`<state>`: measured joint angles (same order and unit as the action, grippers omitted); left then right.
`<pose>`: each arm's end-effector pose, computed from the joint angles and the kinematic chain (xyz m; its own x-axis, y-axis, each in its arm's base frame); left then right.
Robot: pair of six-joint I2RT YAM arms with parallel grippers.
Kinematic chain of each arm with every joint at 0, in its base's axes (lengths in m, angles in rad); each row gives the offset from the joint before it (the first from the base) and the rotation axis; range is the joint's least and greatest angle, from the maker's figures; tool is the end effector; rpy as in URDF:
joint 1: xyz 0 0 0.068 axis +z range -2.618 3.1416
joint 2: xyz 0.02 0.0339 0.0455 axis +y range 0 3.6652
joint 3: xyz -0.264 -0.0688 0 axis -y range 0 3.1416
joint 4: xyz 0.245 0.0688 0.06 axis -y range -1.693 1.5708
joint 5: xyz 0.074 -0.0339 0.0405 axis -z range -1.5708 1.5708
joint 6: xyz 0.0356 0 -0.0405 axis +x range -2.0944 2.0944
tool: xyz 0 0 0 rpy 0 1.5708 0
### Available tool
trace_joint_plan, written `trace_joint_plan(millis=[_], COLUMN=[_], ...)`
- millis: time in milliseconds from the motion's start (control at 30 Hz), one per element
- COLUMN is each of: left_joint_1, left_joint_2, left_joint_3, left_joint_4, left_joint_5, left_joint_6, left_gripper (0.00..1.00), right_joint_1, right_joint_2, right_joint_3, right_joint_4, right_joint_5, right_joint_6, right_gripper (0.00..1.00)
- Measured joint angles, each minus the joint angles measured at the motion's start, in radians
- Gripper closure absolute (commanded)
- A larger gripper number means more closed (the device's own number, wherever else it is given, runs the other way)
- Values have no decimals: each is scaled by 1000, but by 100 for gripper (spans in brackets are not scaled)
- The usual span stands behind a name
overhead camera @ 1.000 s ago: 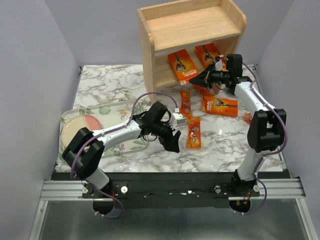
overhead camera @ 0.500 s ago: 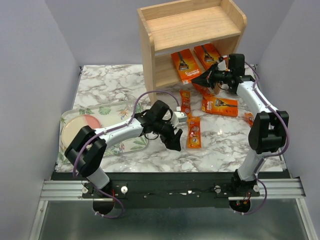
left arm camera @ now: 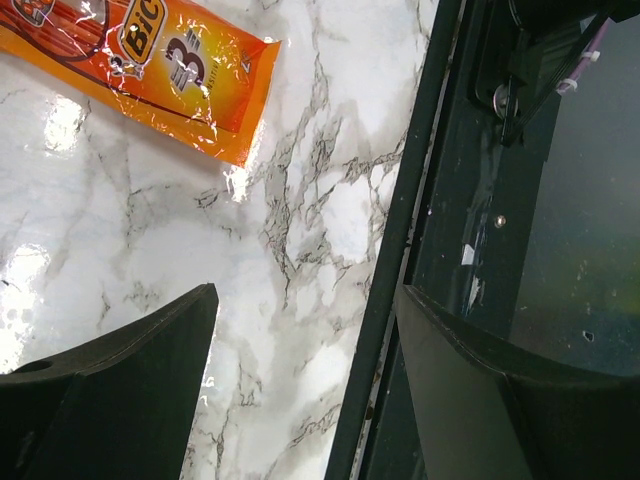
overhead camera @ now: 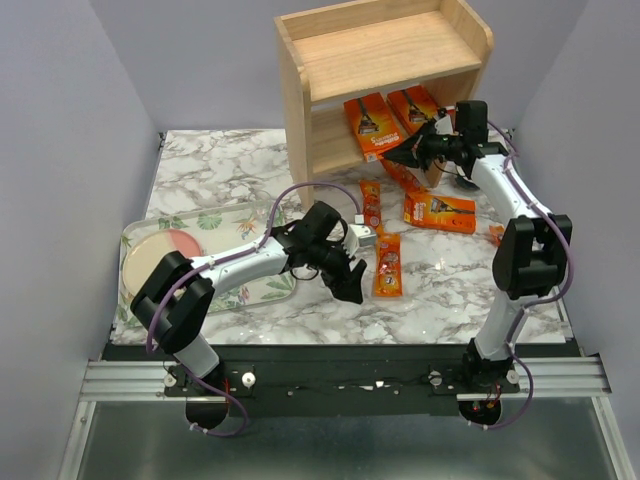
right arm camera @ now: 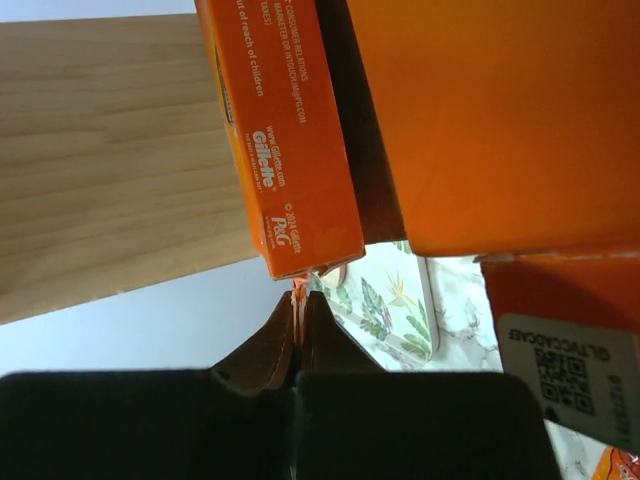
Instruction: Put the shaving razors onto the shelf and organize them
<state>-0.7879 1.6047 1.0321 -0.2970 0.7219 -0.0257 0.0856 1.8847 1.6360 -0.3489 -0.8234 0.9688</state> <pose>0.2177 -0.2522 0.2181 -0.5601 0.5356 -0.6319 0.8186 0.2410 -0.5213 0.4311 0.0632 0.3072 -0.8633 0.4882 -0.1280 0.0870 0.3938 0.9151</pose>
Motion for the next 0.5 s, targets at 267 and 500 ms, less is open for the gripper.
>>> trace_joint_plan(millis=[267,500], left_joint_1=[-2,-2], left_joint_2=[0,0], left_joint_3=[0,0], left_joint_4=[-2,-6], left_joint_5=[-4,-15], left_joint_6=[1,12], left_gripper=[19,20], right_joint_1=[-1,-1], right_joint_2=[21,1], right_joint_3=[21,-3], right_joint_4=[2,3], right_joint_5=[10,13], right_joint_6=[-5,-23], right_gripper=[54,42])
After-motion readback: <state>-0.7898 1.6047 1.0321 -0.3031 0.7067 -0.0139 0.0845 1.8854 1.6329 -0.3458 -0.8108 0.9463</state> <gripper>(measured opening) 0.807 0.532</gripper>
